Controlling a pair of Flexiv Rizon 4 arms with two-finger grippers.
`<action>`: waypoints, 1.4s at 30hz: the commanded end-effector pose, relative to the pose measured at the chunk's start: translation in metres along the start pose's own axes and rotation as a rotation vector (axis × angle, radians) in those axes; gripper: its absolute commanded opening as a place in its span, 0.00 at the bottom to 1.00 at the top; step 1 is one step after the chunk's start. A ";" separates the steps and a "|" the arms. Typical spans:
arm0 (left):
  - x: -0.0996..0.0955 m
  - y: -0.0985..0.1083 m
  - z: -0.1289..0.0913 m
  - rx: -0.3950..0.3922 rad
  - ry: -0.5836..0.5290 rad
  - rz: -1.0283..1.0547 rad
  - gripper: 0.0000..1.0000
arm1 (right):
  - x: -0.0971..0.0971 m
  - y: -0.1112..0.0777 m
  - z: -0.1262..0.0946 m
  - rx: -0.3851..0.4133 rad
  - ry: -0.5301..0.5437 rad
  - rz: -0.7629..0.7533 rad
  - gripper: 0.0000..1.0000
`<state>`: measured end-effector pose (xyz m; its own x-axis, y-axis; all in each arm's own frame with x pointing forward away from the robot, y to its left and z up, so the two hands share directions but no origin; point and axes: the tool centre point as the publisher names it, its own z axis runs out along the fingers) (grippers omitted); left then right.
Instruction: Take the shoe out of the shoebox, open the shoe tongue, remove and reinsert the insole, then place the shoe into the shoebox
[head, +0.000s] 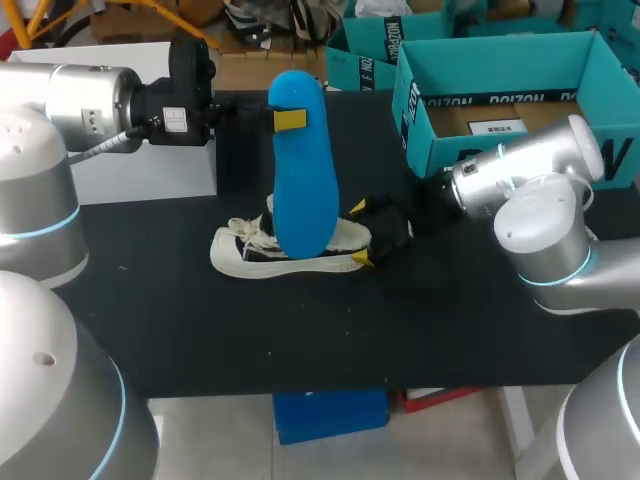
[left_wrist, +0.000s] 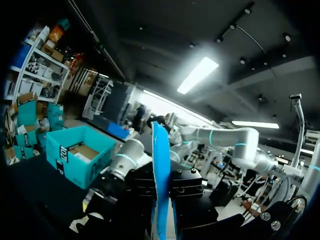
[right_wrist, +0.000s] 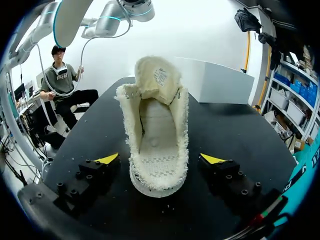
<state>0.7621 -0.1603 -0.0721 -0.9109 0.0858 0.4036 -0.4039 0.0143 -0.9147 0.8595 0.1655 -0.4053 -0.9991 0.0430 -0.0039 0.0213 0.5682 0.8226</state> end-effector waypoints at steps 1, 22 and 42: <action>0.002 0.000 0.001 -0.001 -0.008 0.000 0.00 | -0.004 0.011 -0.016 0.300 0.051 0.012 1.00; 0.002 0.000 0.001 -0.001 -0.008 0.000 0.00 | -0.005 0.040 -0.020 0.816 0.048 -0.028 1.00; 0.002 0.000 0.001 -0.001 -0.008 0.000 0.00 | -0.008 0.046 -0.007 0.901 0.072 -0.067 1.00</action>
<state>0.7617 -0.1603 -0.0721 -0.9109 0.0851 0.4037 -0.4040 0.0140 -0.9146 0.8656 0.1805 -0.3611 -0.9987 -0.0479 0.0201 -0.0440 0.9860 0.1606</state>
